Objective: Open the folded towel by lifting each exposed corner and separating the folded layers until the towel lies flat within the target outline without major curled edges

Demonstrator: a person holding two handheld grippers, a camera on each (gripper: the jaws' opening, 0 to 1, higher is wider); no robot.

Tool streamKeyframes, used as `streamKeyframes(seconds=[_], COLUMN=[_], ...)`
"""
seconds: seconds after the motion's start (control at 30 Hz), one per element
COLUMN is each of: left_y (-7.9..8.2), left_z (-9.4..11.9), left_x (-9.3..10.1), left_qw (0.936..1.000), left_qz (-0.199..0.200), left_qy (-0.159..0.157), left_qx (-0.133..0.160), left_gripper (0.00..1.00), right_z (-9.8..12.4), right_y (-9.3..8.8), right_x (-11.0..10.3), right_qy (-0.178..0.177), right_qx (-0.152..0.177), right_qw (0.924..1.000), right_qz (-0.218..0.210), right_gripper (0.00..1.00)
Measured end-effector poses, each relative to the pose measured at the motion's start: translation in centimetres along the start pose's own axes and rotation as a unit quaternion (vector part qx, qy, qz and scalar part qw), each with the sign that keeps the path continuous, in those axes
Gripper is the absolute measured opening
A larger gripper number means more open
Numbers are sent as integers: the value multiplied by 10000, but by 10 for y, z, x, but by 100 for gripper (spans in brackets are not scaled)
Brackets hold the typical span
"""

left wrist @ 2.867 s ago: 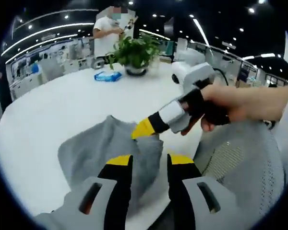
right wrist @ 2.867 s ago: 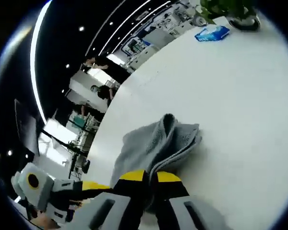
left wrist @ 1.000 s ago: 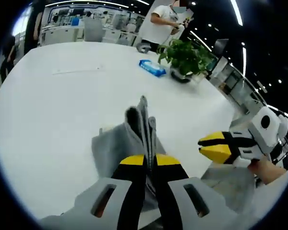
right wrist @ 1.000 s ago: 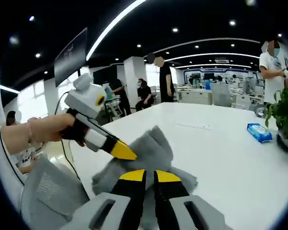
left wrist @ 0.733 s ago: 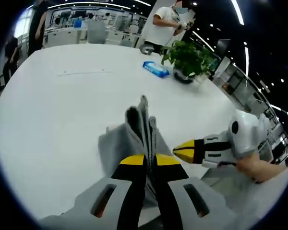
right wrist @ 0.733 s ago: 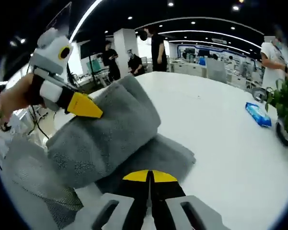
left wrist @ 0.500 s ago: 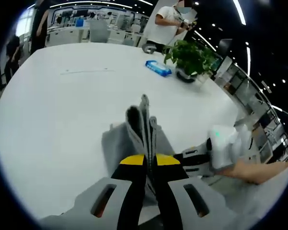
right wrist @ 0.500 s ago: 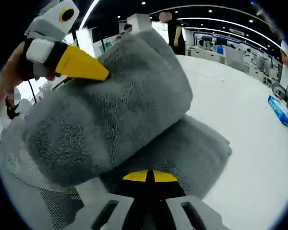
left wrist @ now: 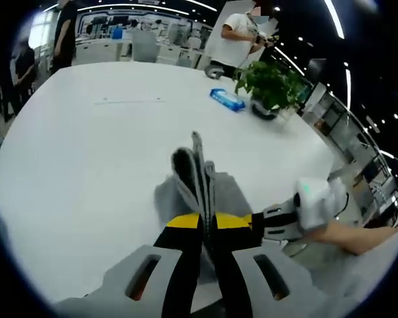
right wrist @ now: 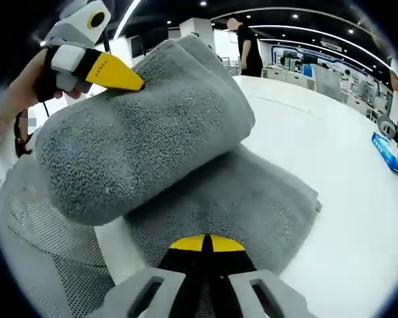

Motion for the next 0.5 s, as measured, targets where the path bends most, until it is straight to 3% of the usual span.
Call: streamKeyframes(seconds=[0.1,0.5], left_y=[-2,-13], left_z=[4,11], left_x=[-4,-19], left_qw=[10000,9993], left_qz=[58,222], left_qy=[67,294], left_qx=[13,51], left_gripper=[5,5], right_z=[5,22], right_y=[-2,-8], right_x=[6,31], right_qy=[-25,-232], right_qx=[-34,-58], right_qw=[9995,9974], right_qz=[-327,-678], right_gripper=[0,0])
Point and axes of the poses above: the point that each gripper's makers call its tool centre point, and the gripper's own axes: z roughly backward along the fingers, x roughly to its right, y roughly out of its top, the point moved 10 cm from there along z, roughly backward along the fingers, and after that the axes turned 14 degrees about -z, right-handed, at the moved point
